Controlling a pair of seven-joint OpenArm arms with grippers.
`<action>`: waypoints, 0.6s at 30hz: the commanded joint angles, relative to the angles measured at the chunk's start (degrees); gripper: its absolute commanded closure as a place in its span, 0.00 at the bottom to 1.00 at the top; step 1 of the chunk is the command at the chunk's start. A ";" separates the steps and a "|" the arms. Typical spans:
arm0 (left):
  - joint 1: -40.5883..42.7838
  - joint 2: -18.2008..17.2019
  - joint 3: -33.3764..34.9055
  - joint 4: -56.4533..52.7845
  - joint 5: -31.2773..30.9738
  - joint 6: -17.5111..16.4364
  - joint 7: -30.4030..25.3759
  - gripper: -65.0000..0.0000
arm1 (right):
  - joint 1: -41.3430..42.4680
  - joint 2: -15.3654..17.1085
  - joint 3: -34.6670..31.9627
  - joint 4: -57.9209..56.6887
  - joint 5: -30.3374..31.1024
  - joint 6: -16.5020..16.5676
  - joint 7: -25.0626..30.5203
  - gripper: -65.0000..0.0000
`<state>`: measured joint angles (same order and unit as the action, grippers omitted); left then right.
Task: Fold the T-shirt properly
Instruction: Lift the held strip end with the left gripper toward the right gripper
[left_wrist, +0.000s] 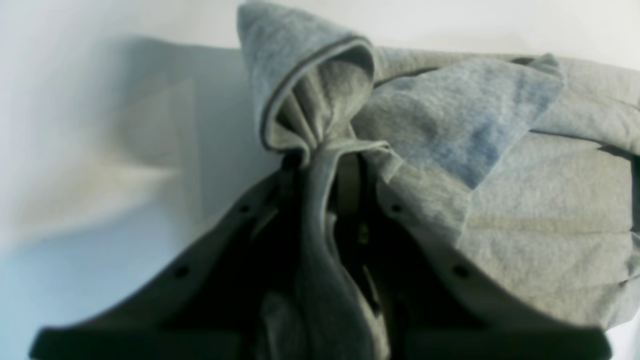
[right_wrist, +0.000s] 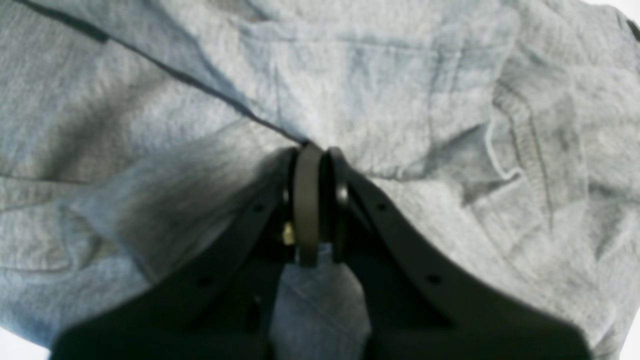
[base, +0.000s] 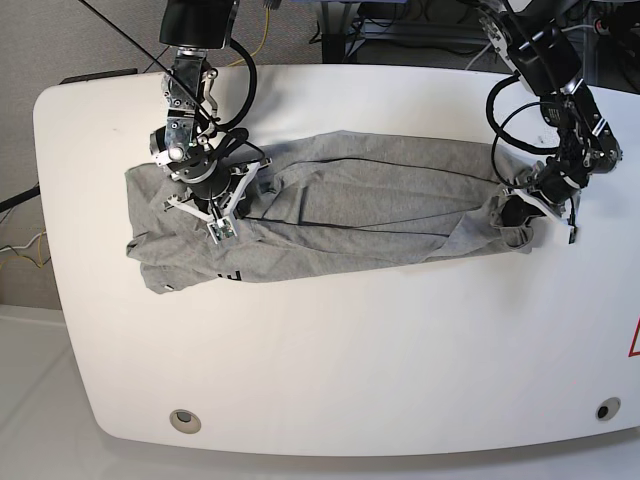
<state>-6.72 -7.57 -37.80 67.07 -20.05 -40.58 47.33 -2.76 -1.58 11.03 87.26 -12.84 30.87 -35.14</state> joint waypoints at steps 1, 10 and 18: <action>0.26 -0.12 0.22 -0.21 4.01 0.58 4.32 0.97 | -1.24 0.05 -0.08 -1.42 -2.32 1.17 -7.72 1.00; 0.00 -1.97 0.04 0.93 3.83 0.58 4.41 0.97 | -1.06 0.05 -0.08 -1.42 -2.32 1.17 -7.72 1.00; -0.71 -1.97 0.04 7.26 3.66 0.58 8.54 0.97 | -1.06 -0.22 -0.08 -1.42 -2.32 1.17 -7.72 1.00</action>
<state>-6.66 -8.93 -37.71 72.25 -18.15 -40.56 54.15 -2.76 -1.61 11.03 87.26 -12.84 30.89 -35.18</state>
